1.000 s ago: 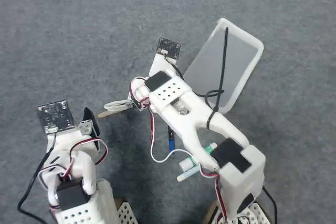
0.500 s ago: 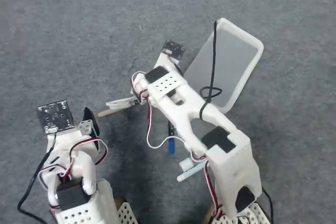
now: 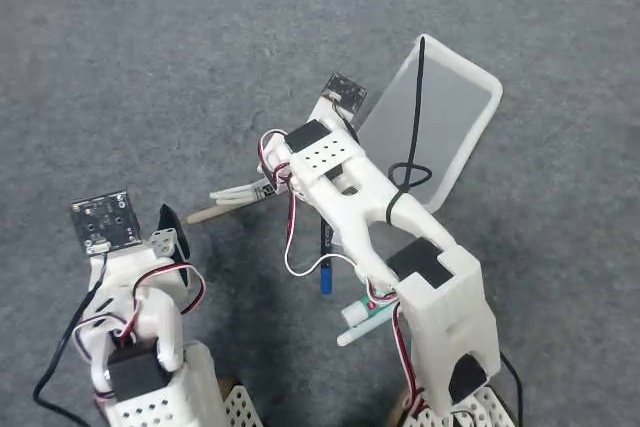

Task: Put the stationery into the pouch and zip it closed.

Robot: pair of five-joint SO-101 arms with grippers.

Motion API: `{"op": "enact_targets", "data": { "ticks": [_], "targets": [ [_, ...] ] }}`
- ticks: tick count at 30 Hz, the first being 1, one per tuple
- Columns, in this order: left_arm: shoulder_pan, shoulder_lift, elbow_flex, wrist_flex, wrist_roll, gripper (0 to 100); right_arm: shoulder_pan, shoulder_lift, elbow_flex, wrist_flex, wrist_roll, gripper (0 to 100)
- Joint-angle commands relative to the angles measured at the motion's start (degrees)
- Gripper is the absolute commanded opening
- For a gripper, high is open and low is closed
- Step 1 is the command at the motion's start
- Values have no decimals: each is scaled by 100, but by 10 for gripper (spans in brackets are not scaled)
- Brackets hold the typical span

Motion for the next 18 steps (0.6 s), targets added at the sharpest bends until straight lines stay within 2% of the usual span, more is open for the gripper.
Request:
{"op": "enact_targets", "data": {
  "ticks": [1, 18],
  "targets": [
    [-26, -132, -40, -185, -44, 137, 154, -435, -299, 101, -79, 195],
    [-26, -132, -40, -185, -44, 137, 374, -514, -308, 57, -97, 195]
  ]
}}
